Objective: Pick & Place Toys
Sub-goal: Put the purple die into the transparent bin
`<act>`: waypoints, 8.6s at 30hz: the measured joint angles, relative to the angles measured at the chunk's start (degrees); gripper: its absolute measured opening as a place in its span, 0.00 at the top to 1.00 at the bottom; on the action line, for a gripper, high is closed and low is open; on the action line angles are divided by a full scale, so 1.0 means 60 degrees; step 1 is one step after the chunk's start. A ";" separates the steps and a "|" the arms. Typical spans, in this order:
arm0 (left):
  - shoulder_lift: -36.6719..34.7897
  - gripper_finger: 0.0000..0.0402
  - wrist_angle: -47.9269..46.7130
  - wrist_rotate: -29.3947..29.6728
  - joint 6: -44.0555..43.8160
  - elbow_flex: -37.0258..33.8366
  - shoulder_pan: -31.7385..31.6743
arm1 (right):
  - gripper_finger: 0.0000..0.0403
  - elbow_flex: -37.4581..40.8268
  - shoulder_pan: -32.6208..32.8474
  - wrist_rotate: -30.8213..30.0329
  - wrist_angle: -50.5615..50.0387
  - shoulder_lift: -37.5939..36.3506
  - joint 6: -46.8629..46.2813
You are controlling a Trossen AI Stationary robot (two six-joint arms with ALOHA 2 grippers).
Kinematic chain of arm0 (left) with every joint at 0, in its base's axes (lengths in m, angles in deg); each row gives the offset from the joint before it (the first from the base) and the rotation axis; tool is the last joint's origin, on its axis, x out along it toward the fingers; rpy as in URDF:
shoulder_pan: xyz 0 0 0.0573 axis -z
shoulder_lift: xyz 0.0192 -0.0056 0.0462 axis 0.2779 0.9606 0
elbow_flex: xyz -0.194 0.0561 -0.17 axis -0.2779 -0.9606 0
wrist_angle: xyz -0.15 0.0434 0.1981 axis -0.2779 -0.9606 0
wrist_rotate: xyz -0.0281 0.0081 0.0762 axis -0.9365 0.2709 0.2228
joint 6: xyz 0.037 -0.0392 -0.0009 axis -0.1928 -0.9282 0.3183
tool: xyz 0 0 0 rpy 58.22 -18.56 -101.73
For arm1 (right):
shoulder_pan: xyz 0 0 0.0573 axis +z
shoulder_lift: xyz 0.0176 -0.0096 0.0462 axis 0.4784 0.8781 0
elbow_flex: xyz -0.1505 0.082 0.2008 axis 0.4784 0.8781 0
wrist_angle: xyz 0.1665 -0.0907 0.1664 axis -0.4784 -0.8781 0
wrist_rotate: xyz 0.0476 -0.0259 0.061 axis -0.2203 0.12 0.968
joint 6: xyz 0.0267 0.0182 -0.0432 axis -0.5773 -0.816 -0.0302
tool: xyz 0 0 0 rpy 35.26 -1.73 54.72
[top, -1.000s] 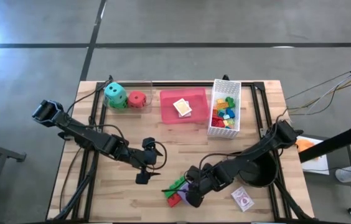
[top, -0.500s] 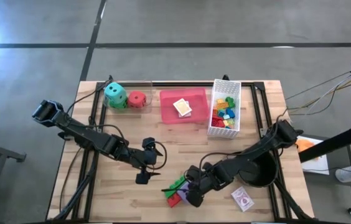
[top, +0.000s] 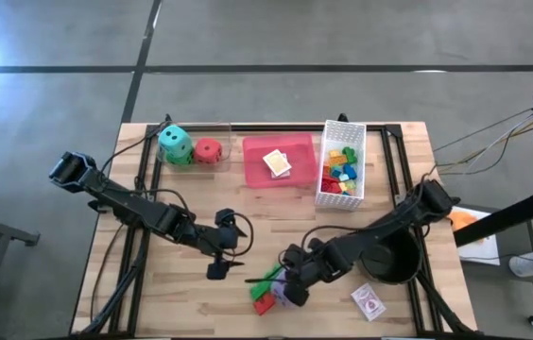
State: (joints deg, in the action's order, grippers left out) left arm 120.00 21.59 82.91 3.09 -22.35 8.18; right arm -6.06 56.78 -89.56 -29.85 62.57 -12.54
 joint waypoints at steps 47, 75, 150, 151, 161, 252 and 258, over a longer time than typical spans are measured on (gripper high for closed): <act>0.1832 0.04 0.2278 -0.1438 0.0842 0.0251 0.0097 | 0.98 -0.0018 0.2069 -0.0753 0.0351 -0.0735 0.0872; 0.1814 0.04 0.2191 -0.1435 0.0692 -0.0242 0.0219 | 0.98 -0.0022 0.0797 -0.0944 0.1549 0.0643 0.3834; 0.1892 0.01 0.1660 0.0851 -0.0770 -0.0488 -0.0463 | 0.98 -0.0018 -0.0517 -0.1191 0.1979 -0.0282 0.6624; 0.1894 0.01 0.1666 0.0867 -0.0772 -0.0488 -0.0469 | 0.98 -0.0018 -0.0511 -0.1195 0.1980 -0.0282 0.6625; 0.1902 0.01 0.1687 0.0808 -0.0816 -0.0531 -0.0457 | 0.98 -0.0018 -0.0468 -0.1191 0.1990 -0.0278 0.6625; -0.1821 0.30 -0.5483 0.3197 -0.3022 0.1055 -0.7391 | 0.98 0.0601 -0.0801 -0.3934 0.0225 -0.3043 0.6430; -0.1395 0.30 -0.5361 0.3198 -0.3004 0.1300 -0.7516 | 0.98 0.1015 -0.1176 -0.3960 -0.0043 -0.3624 0.6013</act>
State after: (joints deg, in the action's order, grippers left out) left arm 111.63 -10.58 102.10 -14.93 -14.55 -36.91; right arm 0.03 49.72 -113.32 -30.10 40.82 23.54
